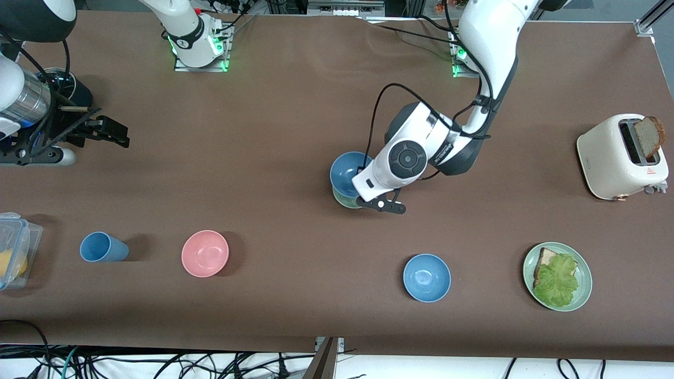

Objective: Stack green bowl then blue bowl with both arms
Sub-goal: 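Carry the blue bowl over the green bowl and lower it inside, then open the left gripper to release the blue bowl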

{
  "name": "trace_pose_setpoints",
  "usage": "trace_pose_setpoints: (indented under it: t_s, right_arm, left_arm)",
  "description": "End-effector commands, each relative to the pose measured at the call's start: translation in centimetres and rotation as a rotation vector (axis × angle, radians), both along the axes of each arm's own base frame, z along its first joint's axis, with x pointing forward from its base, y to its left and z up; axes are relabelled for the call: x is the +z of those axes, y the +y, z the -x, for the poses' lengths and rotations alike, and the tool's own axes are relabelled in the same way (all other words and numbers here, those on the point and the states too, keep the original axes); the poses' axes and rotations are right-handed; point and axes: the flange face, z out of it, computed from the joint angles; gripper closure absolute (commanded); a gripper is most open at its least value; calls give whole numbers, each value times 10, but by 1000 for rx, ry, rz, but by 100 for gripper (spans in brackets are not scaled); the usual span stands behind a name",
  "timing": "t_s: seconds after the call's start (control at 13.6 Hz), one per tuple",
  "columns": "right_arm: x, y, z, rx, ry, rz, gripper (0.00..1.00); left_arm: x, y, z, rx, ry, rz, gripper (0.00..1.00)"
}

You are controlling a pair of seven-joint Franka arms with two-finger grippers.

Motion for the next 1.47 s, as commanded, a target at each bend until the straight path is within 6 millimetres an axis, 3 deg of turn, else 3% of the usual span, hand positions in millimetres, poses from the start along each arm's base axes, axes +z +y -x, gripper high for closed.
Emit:
trace_pose_setpoints:
  t_s: [0.0, 0.52, 0.59, 0.66, 0.96, 1.1, 1.18, 1.4]
  right_arm:
    - [5, -1, 0, -3, -1, 9, 0]
    - [5, -2, 0, -4, -2, 9, 0]
    - [5, -1, 0, -3, -2, 7, 0]
    - [5, -1, 0, -3, -2, 7, 0]
    - [5, -2, 0, -4, -2, 7, 0]
    - [5, -1, 0, -3, -2, 7, 0]
    - [5, -2, 0, -4, -2, 7, 0]
    - [5, -1, 0, -3, -2, 7, 0]
  left_arm:
    - [-2, -2, -7, 8, -6, 2, 100]
    - [-24, -1, -12, 21, -16, 9, 100]
    - [-26, 1, -12, 28, -10, 12, 44]
    - [-31, 6, -14, 21, -7, 8, 1]
    - [-17, 8, -18, 26, -21, 8, 0]
    - [23, 15, -17, 29, -21, -2, 0]
    - [50, 29, -21, 38, -27, -14, 0]
    - [152, 96, -30, 113, -71, -46, 0]
